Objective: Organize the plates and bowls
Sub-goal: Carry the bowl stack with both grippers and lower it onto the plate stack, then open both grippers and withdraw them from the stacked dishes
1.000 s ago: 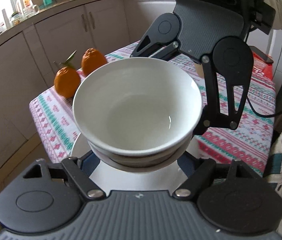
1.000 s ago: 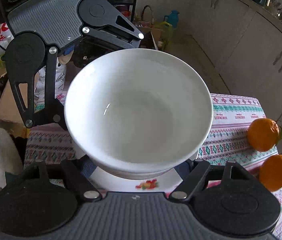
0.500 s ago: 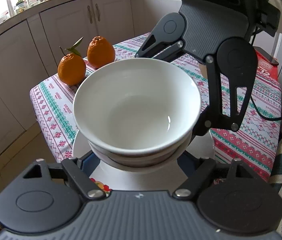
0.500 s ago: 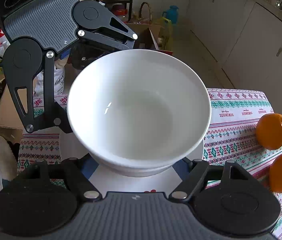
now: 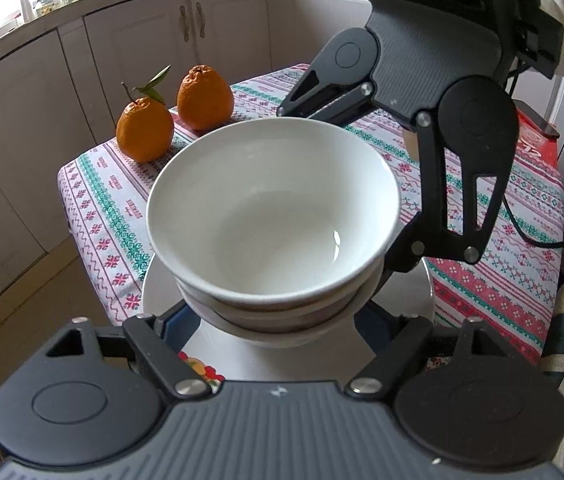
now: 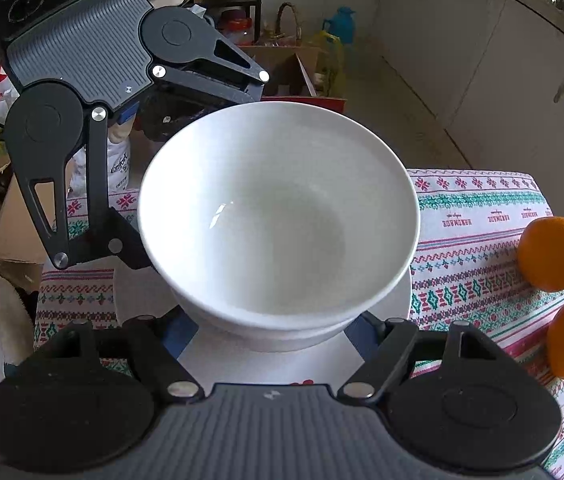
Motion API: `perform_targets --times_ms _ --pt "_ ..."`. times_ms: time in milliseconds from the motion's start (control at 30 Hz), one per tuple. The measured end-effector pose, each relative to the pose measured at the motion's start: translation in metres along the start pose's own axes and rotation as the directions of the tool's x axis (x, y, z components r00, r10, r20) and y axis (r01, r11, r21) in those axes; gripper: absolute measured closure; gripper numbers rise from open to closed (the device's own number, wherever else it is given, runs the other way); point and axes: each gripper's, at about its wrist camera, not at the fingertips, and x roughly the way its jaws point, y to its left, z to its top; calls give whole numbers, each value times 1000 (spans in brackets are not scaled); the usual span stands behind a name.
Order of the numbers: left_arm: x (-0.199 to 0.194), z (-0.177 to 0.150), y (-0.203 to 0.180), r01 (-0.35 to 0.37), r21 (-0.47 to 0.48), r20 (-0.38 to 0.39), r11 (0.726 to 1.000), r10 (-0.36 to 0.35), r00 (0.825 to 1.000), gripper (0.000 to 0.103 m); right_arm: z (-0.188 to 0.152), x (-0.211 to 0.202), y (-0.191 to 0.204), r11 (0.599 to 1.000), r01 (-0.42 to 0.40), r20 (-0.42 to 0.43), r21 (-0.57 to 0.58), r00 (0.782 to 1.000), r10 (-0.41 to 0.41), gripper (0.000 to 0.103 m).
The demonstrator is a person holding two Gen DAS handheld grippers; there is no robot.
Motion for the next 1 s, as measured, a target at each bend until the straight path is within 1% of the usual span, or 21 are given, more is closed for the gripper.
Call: perform_targets --times_ms 133,267,333,433,500,533,600,667,700,733,767,800,833,867,900,933,967,1000 --pt "1 -2 1 3 -17 5 1000 -3 1000 19 0 0 2 1000 13 3 5 1000 -13 21" --pt "0 -3 -3 -18 -10 12 1000 18 1000 18 -1 -1 6 999 42 1 8 999 -42 20" --pt "-2 -5 -9 -45 5 32 999 45 998 9 -3 -4 8 999 45 3 31 999 -45 15" --pt "-9 -10 -21 -95 25 43 995 94 995 7 -8 -12 11 995 57 11 77 998 -58 11" --pt "-15 -13 -29 -115 12 45 993 115 992 7 -15 -20 15 989 86 12 118 996 -88 9" --pt "-20 -16 -35 -122 -5 52 993 122 991 7 -18 -24 18 984 105 10 143 994 -107 5" --pt "-32 -20 -47 -152 -41 75 987 155 985 7 -26 -33 25 964 163 -8 211 986 -166 3" --pt "-47 -24 -63 -205 -93 127 974 216 968 3 -37 -45 35 935 208 -11 286 977 -214 3" --pt "-53 -26 -71 -241 -124 148 963 258 955 1 -42 -51 40 913 240 -18 329 969 -248 3" --pt "-61 -27 -81 -288 -169 175 943 317 932 1 -48 -57 45 887 273 -23 373 958 -285 3" --pt "-66 -27 -90 -323 -208 188 923 361 913 1 -54 -64 52 847 313 -27 430 942 -335 3" --pt "-70 -26 -100 -367 -245 183 897 415 891 1 -59 -70 57 810 344 -28 475 926 -377 3" --pt "-71 -24 -108 -409 -275 170 870 463 870 1 -64 -75 65 768 373 -28 520 907 -421 2" --pt "-73 -21 -116 -464 -325 134 824 526 840 1 -69 -81 73 716 405 -35 568 882 -471 0" --pt "-74 -19 -122 -500 -370 95 783 568 818 1 -72 -85 81 668 435 -47 604 856 -515 0" --pt "-75 -17 -128 -512 -404 72 758 584 809 1 -75 -91 88 621 463 -61 632 829 -556 0" --pt "-78 -16 -133 -515 -448 42 730 593 804 1 -78 -96 99 572 492 -77 657 798 -598 0" --pt "-80 -15 -138 -515 -486 24 707 599 800 1 -81 -101 107 537 506 -85 675 776 -625 0"
